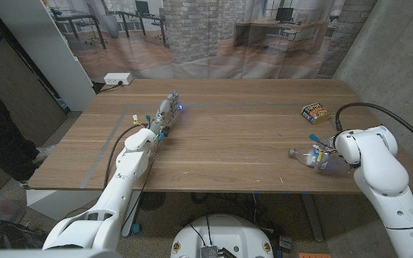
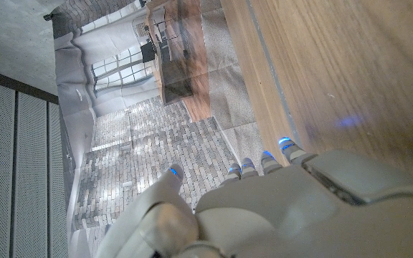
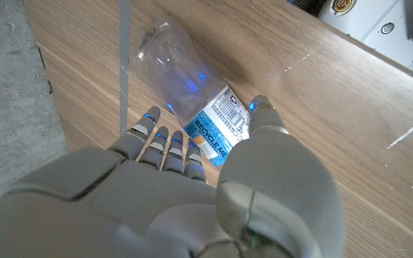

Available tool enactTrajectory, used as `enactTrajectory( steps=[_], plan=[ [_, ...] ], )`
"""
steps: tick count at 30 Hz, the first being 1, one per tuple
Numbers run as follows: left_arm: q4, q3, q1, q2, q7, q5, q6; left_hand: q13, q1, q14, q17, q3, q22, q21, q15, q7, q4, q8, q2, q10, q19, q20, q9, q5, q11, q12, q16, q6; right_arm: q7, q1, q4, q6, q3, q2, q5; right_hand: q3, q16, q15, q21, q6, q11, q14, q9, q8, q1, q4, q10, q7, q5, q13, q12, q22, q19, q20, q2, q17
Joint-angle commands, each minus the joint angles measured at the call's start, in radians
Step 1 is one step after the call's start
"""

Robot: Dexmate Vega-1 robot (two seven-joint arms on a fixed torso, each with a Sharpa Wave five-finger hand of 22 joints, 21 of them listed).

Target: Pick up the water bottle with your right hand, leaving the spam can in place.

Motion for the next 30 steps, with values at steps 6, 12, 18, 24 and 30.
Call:
enactTrajectory(
  steps=[6,12,18,24,30],
  plan=[
    [-0.012,0.000,0.007,0.003,0.000,-0.004,0.004,0.005,0.008,-0.195,0.005,-0.001,0.004,-0.003,0.001,0.000,-0.007,0.003,0.000,-0.181,-0.089,0.004,0.006,-0.001,-0.003,-0.001,0.000,-0.187,-0.064,-0.033,-0.002,0.001,-0.015,0.006,-0.075,-0.001,0.026,-0.078,0.028,0.280,-0.023,0.143,0.010,0.059,0.143,-0.020,0.210,-0.036,0.014,0.008,0.057,0.006,0.111,-0.040,0.084,0.004],
    [-0.018,0.001,0.009,0.004,0.002,-0.004,0.006,0.005,0.008,-0.195,0.005,-0.001,0.005,-0.003,0.001,0.000,-0.007,0.003,0.000,-0.181,-0.089,0.004,0.006,-0.001,-0.003,-0.001,0.000,-0.186,-0.136,-0.062,-0.011,0.006,-0.010,0.009,-0.101,-0.016,0.118,-0.176,0.076,0.397,-0.069,0.347,0.013,0.073,0.216,-0.013,0.369,-0.076,-0.007,0.035,0.100,0.019,0.248,-0.048,0.155,0.052],
    [-0.025,0.001,0.013,0.006,0.004,-0.005,0.010,0.005,0.008,-0.196,0.005,-0.002,0.005,-0.004,0.001,-0.001,-0.007,0.002,0.000,-0.181,-0.089,0.004,0.006,-0.001,-0.003,-0.001,0.000,-0.187,-0.219,-0.091,-0.015,0.006,0.002,0.019,-0.113,-0.043,0.312,-0.191,0.180,0.495,-0.086,0.539,0.041,0.093,0.336,-0.027,0.498,-0.083,-0.031,0.129,0.230,0.072,0.352,-0.053,0.184,0.248],
    [-0.031,0.002,0.016,0.008,0.005,-0.005,0.012,0.005,0.007,-0.196,0.005,-0.002,0.005,-0.005,0.001,-0.001,-0.007,0.002,0.000,-0.181,-0.089,0.005,0.006,-0.001,-0.003,-0.001,0.000,-0.187,-0.318,-0.124,-0.031,0.009,0.027,0.031,-0.091,-0.069,0.464,-0.201,0.264,0.586,-0.095,0.617,0.090,0.143,0.406,-0.020,0.563,-0.076,-0.045,0.212,0.340,0.118,0.364,-0.041,0.188,0.446],
    [-0.035,0.004,0.018,0.009,0.005,-0.006,0.013,0.005,0.007,-0.196,0.005,-0.003,0.005,-0.006,0.000,-0.001,-0.006,0.002,0.000,-0.182,-0.089,0.006,0.006,-0.001,-0.002,-0.001,0.000,-0.187,-0.381,-0.140,-0.049,0.010,0.049,0.050,-0.059,-0.068,0.439,-0.202,0.270,0.584,-0.091,0.596,0.094,0.145,0.399,-0.007,0.553,-0.074,-0.046,0.225,0.350,0.118,0.351,-0.040,0.194,0.448]
  ],
)
